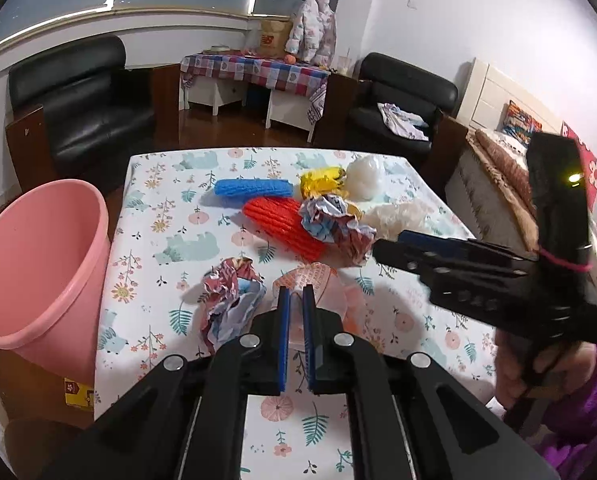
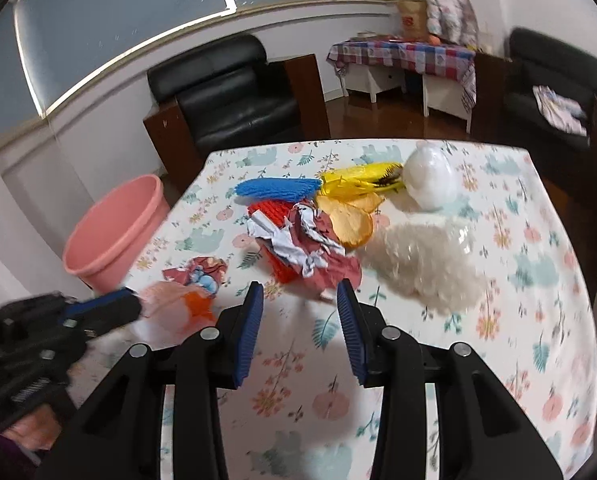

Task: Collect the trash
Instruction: 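Grasp a crumpled foil wrapper with the right tool while the left tool grasps a white-orange bag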

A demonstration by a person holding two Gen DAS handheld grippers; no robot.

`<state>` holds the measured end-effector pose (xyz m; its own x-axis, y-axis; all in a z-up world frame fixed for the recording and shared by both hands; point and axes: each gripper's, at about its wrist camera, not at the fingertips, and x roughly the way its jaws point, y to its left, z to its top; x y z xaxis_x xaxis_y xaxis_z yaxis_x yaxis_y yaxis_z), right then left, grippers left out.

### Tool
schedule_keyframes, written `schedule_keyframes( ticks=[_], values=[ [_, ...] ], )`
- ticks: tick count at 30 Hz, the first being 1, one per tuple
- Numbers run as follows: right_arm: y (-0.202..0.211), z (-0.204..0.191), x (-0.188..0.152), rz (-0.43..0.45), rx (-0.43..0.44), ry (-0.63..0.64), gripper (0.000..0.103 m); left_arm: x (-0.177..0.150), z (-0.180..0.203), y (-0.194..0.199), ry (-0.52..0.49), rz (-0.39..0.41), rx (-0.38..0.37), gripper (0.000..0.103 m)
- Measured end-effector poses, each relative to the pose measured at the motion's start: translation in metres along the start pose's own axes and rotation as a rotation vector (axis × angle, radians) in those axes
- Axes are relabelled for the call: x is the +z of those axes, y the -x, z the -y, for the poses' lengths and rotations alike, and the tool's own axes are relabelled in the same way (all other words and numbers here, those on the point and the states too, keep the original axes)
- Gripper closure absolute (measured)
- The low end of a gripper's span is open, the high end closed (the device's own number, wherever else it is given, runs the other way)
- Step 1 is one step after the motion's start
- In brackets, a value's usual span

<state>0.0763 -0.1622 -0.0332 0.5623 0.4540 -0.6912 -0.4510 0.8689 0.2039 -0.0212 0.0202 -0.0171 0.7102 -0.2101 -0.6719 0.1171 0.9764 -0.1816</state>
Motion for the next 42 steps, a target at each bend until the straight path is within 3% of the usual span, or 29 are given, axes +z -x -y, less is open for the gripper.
schedule_keyframes(
  ticks=[6,14,17,20,42],
  values=[
    [-0.023,-0.003,0.007,-0.022,-0.066,0.062,0.064,0.000,-0.003,0.003,0.011,-0.002,0.006,0.098],
    [-0.039,-0.006,0.012,-0.043,-0.061,0.093,0.065,0.004,-0.003,-0.003,0.019,-0.020,0.007,0.098],
    [-0.039,-0.007,0.011,-0.044,-0.052,0.094,0.080,0.005,-0.002,-0.004,0.018,-0.025,0.012,0.098],
    [-0.037,-0.006,0.011,-0.041,-0.030,0.079,0.089,0.006,0.000,-0.003,0.017,-0.025,0.015,0.098],
    [0.021,-0.002,0.011,0.079,0.104,0.004,0.091,0.022,0.000,0.020,0.026,0.039,0.058,0.098]
  ],
)
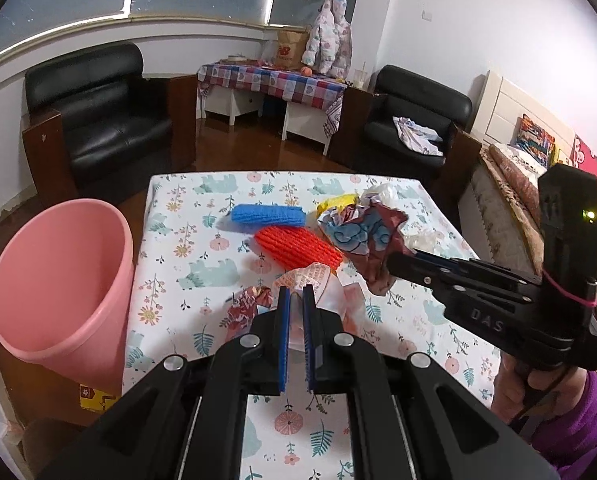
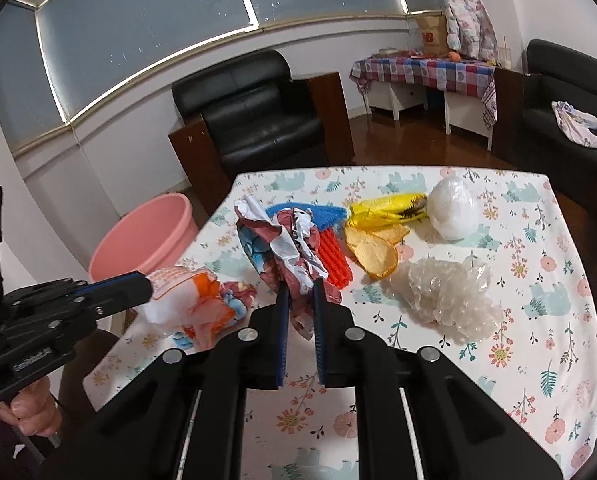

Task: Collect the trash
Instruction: 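Grasp a crumpled foil wrapper with the right tool while the left tool grasps a white-orange bag, then carry both items over the pink bin and open both tools to drop them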

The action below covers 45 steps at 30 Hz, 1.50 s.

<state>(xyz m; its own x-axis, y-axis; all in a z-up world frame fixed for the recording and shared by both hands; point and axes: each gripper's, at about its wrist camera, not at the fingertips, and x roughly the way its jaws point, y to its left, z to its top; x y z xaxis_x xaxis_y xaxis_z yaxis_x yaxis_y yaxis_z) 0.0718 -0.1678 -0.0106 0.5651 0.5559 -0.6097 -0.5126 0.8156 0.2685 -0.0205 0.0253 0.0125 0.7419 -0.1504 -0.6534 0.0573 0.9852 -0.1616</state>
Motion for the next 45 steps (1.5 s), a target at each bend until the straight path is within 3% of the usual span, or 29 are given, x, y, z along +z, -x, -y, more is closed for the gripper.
schedule_keyframes(
  ticks=[19,45],
  values=[
    [0.025,-0.001,0.009,0.077,0.018,-0.026,0.091,0.015,-0.015,0.028,0.051,0.089,0.060,0.098],
    [-0.013,-0.057,0.045,0.026,0.110,0.029,0.091,0.020,-0.099,0.058,0.201,0.201,0.187,0.098]
  ],
)
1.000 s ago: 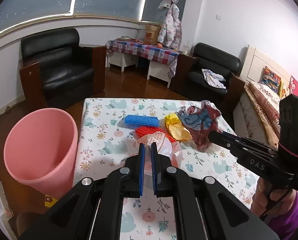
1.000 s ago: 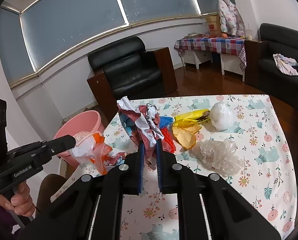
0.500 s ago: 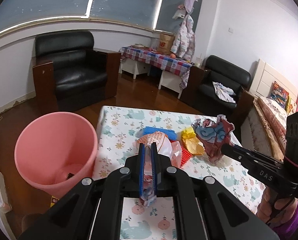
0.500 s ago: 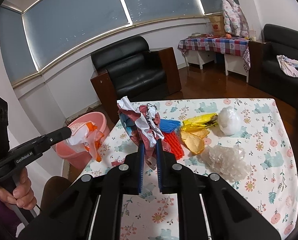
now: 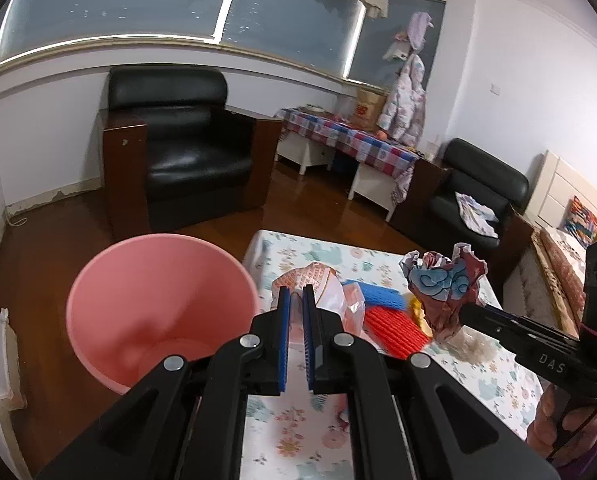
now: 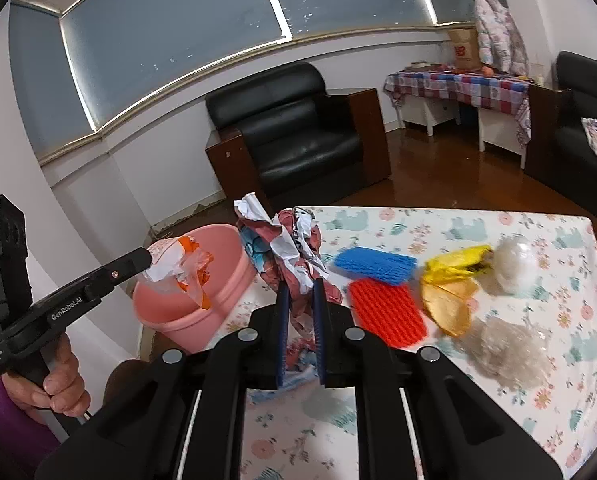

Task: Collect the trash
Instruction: 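Carry both items over the pink bin and open both tools to drop them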

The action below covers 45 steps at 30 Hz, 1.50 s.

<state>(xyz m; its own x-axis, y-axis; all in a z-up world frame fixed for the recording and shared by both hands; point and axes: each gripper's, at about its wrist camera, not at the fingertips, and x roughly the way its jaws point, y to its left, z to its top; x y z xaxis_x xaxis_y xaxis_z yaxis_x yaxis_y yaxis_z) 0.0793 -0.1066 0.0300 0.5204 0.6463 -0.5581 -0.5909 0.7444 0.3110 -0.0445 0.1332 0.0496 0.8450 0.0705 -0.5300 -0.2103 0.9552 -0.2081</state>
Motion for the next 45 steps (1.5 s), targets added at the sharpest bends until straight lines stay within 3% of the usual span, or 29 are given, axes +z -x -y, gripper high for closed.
schedule_keyframes(
  ticks=[13,22,33,36,38,41,45],
  values=[
    [-0.061,-0.041,0.022,-0.090,0.121,-0.005,0.091,0.002,-0.062,0.005,0.043,0.059,0.150,0.098],
    [-0.118,-0.088,0.024,-0.186,0.217,0.013,0.091,-0.008,-0.110,-0.005,0.114,0.024,0.244,0.097],
    [-0.174,-0.114,0.013,-0.295,0.231,-0.018,0.091,-0.025,-0.141,-0.021,0.141,-0.032,0.266,0.094],
    [-0.181,-0.114,0.011,-0.311,0.234,-0.032,0.091,-0.027,-0.143,-0.024,0.147,-0.037,0.265,0.085],
    [-0.183,-0.113,0.010,-0.317,0.231,-0.035,0.087,-0.027,-0.144,-0.024,0.152,-0.035,0.265,0.079],
    [-0.181,-0.112,0.009,-0.312,0.231,-0.036,0.076,-0.026,-0.141,-0.023,0.154,-0.033,0.261,0.077],
    [-0.175,-0.111,0.010,-0.294,0.239,-0.028,0.072,-0.026,-0.134,-0.021,0.150,-0.027,0.251,0.077]
  ],
)
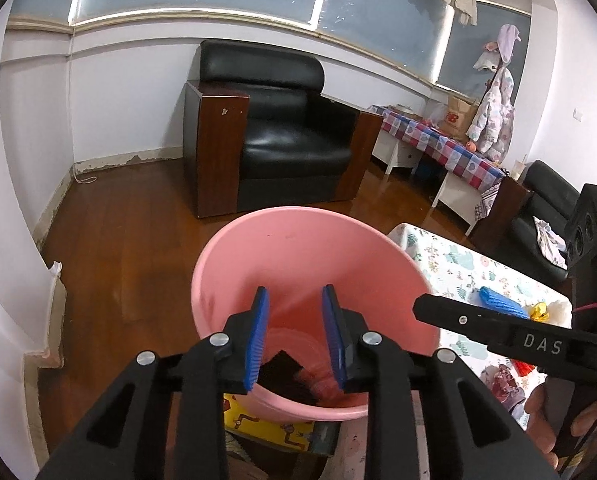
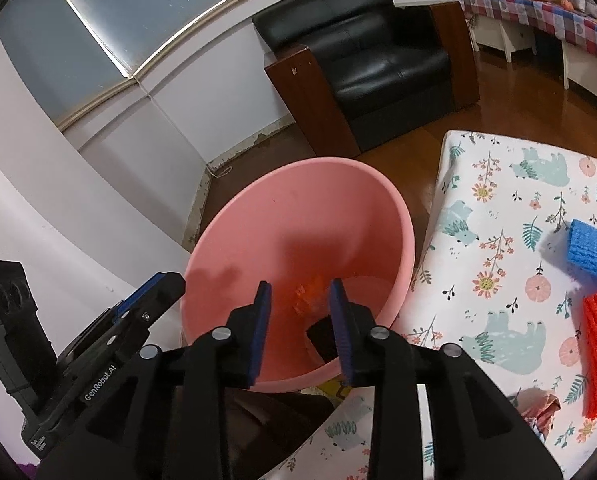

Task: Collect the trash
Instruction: 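Carry both items over the pink bin and open both tools to drop them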

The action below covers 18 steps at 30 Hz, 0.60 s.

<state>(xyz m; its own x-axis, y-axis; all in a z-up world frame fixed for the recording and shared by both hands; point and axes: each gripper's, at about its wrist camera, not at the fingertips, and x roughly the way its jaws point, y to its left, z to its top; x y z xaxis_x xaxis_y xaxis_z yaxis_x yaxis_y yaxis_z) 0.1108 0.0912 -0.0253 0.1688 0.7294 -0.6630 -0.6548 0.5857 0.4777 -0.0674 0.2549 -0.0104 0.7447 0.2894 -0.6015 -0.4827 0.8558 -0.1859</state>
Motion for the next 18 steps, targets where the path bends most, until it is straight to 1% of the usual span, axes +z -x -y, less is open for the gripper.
schedule_keyframes(
  ticks=[4,6,11,18],
  values=[
    [0.013,-0.002,-0.005,0.021,0.006,0.013,0.072,0.001,0.013,0.006,-0.008,0.003,-0.015,0.076],
    [0.021,-0.001,-0.008,0.033,-0.008,0.026,0.072,0.000,0.019,0.009,-0.018,0.003,-0.024,0.076],
    [0.045,0.004,-0.016,0.067,-0.047,0.050,0.072,-0.002,0.041,0.015,-0.041,0.001,-0.046,0.076],
    [0.086,0.022,-0.034,0.118,-0.122,0.059,0.072,-0.005,0.078,0.020,-0.087,-0.008,-0.091,0.076]
  ],
)
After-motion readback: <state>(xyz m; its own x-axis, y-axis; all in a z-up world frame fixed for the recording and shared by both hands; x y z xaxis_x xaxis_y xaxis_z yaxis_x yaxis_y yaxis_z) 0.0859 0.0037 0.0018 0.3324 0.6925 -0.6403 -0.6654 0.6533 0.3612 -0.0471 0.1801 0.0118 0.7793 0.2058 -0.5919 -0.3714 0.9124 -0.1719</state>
